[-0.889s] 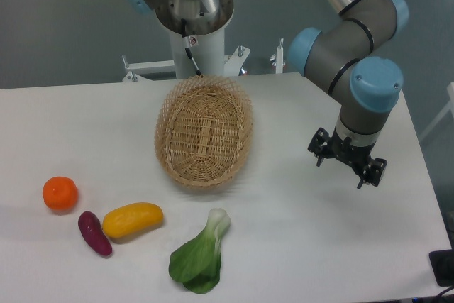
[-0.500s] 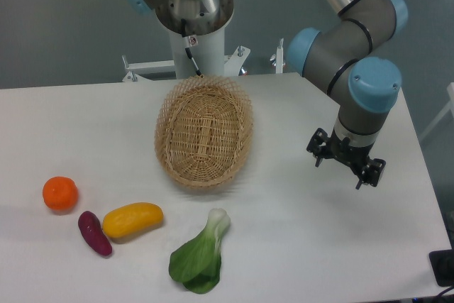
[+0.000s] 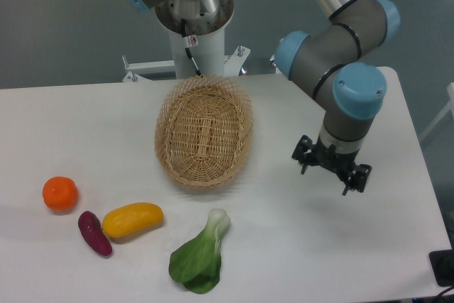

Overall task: Pick up the mango from the table
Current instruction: 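Move the gripper past the basket toward the yellow mango, then lower the open gripper over the yellow mango, then close the gripper around the yellow mango, then lift the held mango up off the table, then carry the mango up and away past the basket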

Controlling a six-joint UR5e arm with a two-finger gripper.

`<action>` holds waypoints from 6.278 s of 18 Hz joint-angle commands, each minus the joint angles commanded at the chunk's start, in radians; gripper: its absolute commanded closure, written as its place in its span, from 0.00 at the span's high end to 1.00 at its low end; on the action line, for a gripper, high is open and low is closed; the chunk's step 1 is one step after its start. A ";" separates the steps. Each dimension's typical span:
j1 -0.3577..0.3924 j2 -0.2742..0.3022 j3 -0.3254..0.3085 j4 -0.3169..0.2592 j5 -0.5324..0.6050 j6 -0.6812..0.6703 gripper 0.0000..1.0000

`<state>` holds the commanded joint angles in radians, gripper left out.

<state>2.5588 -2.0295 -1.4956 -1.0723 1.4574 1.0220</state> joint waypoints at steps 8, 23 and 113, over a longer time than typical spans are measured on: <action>-0.161 0.005 0.002 0.000 -0.038 -0.098 1.00; -0.413 -0.012 -0.072 0.006 -0.029 -0.148 1.00; -0.089 0.080 -0.072 0.049 0.109 0.127 0.56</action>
<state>2.4695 -1.9497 -1.5677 -1.0232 1.5662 1.1487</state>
